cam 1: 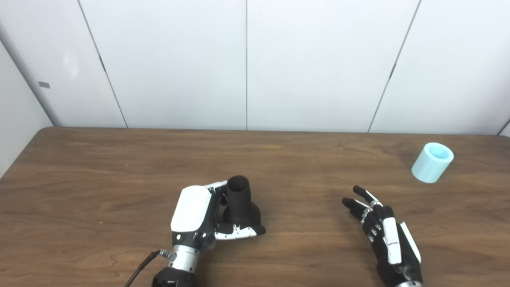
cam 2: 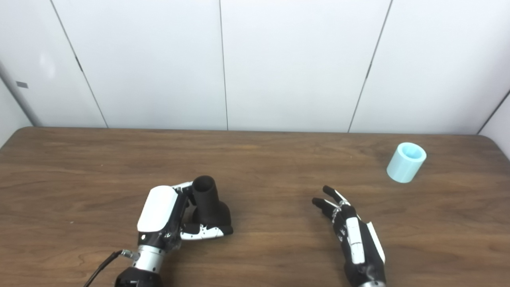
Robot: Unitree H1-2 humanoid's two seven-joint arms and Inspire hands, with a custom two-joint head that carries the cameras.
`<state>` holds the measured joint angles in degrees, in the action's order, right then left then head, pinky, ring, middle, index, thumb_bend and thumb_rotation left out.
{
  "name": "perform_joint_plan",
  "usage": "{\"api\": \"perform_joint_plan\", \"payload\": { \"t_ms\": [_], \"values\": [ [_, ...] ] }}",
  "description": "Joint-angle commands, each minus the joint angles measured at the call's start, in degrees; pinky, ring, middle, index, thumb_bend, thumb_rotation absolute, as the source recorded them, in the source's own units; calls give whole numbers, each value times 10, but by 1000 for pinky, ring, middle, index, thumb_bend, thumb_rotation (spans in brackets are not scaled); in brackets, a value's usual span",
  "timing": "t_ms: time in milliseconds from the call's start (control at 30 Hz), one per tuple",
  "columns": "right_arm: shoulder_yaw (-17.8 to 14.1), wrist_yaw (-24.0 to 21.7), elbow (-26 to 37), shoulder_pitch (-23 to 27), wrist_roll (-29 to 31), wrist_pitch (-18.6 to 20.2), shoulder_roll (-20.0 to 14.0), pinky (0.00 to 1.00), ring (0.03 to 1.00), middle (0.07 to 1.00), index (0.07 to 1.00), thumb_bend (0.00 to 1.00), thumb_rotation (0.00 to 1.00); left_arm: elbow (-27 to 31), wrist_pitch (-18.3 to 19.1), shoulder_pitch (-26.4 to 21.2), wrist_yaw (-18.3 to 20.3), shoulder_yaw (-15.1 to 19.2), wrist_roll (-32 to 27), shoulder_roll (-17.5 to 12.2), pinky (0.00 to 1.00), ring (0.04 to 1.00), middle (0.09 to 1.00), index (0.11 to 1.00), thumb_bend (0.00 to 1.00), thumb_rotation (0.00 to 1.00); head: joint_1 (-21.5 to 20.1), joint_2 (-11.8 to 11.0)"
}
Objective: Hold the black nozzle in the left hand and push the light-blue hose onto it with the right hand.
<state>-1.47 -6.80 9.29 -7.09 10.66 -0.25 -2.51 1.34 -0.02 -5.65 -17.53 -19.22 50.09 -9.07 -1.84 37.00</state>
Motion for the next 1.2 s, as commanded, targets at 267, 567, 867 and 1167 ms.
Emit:
{"api": "perform_joint_plan", "payload": {
  "t_ms": [267,567,867,1167],
  "values": [
    [-18,-4,53,-13,61,36,-3,880,877,845,876,599,1000,-12,-33,26,-21,-19,11,16,373,488,492,474,479,0,-20,-5],
    [-49,2,80,-7,62,32,-25,853,860,825,850,592,1000,-19,-35,32,-13,-18,2,21,373,492,504,475,478,0,-39,-13],
    [-85,12,108,13,75,47,-57,830,857,833,847,611,1000,-31,-44,30,-19,-23,3,24,368,488,506,477,478,0,-37,-12],
    [-93,12,121,26,75,45,-70,860,868,831,862,602,1000,-27,-43,29,-12,-22,0,22,364,492,515,477,477,0,-41,-9]
  ]
}}
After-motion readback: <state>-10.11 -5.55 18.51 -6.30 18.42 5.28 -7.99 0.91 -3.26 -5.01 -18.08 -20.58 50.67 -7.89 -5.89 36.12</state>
